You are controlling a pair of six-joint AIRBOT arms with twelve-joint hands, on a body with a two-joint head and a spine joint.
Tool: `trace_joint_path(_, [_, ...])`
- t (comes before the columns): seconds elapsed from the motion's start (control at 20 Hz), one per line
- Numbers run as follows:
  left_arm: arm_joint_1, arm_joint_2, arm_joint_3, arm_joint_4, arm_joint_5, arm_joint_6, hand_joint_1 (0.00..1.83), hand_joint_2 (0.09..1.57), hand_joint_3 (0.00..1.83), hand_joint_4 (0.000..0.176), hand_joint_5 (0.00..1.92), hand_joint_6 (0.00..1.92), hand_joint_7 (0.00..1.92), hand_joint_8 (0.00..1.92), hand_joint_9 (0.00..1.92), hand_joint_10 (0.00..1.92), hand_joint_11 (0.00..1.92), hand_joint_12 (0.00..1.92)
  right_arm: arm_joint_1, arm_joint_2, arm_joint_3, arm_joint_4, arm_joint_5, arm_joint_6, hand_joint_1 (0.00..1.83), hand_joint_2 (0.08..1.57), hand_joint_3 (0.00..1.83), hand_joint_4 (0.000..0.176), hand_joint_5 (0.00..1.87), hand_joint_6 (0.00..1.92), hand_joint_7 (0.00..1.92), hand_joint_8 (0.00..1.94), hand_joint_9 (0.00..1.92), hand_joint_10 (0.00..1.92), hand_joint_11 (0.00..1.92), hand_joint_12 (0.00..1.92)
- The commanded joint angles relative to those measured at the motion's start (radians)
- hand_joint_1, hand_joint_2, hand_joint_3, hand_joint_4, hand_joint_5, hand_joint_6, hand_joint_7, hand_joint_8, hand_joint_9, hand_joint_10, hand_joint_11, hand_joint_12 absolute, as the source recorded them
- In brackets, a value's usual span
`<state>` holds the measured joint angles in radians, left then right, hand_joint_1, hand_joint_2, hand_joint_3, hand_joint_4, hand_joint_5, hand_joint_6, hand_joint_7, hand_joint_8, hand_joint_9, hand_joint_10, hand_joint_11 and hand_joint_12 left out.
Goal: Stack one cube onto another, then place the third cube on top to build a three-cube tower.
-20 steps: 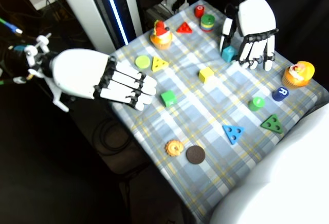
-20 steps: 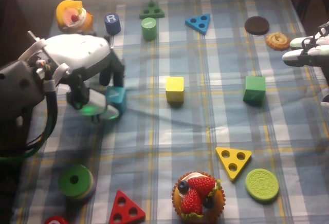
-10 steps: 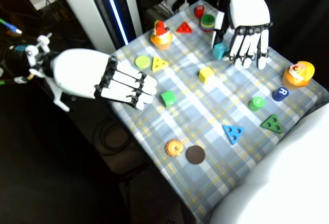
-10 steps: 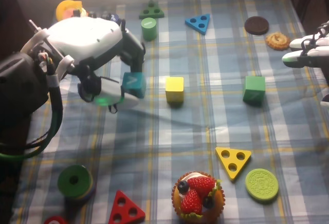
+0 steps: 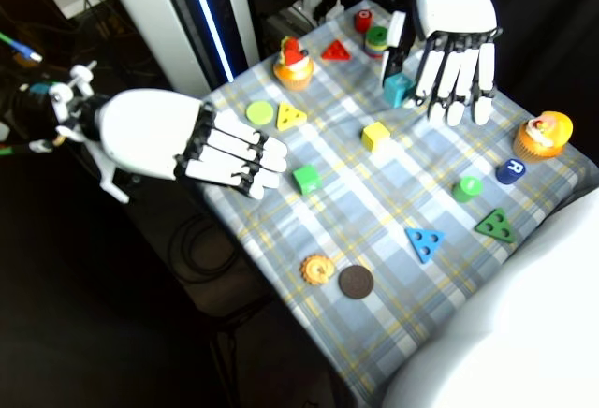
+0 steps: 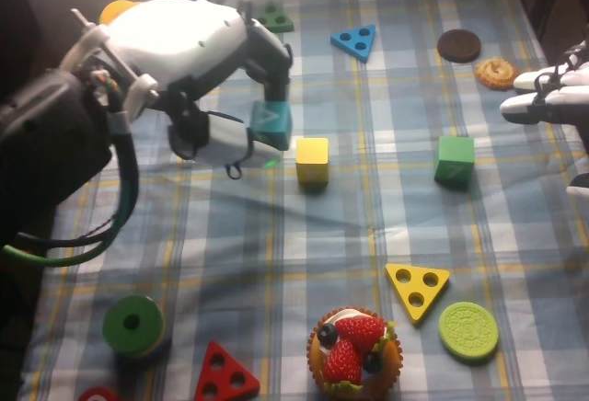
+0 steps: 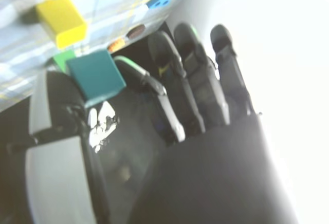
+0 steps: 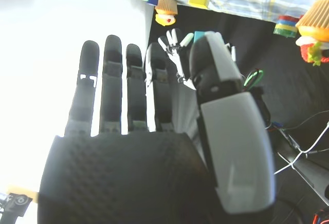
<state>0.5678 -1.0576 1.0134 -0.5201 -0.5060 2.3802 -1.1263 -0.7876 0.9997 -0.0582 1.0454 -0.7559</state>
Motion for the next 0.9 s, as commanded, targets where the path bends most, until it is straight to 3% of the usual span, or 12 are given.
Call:
trace_joint_path(0.0, [-0.016, -0.008, 0.008, 0.024, -0.084, -0.004, 1.02, 1.11, 0.0, 0.176, 0.98, 0.97, 0.84, 0.0, 0.68, 0.0, 0.36, 0.08, 0.012, -0.001, 0.005, 0.02, 0.118, 0.007, 0.84, 1.26, 0.0, 0.0, 0.46, 0.0, 0.41, 0.0, 0.45, 0.0, 0.05, 1.11])
trace_joint_path(0.5, [-0.042, -0.094, 0.085, 0.009, 0.002, -0.004, 1.03, 1.1, 0.0, 0.176, 1.0, 0.94, 0.84, 0.0, 0.67, 0.0, 0.34, 0.06, 0.013, -0.004, 0.009, 0.02, 0.118, 0.007, 0.86, 1.25, 0.0, 0.0, 0.46, 0.0, 0.41, 0.0, 0.45, 0.0, 0.04, 1.12])
trace_joint_path(0.85, [-0.051, -0.118, 0.117, 0.003, 0.02, -0.005, 1.03, 1.09, 0.0, 0.176, 1.01, 0.92, 0.83, 0.0, 0.68, 0.0, 0.34, 0.05, 0.013, -0.005, 0.009, 0.019, 0.118, 0.007, 0.88, 1.25, 0.0, 0.0, 0.46, 0.0, 0.41, 0.0, 0.44, 0.0, 0.03, 1.11])
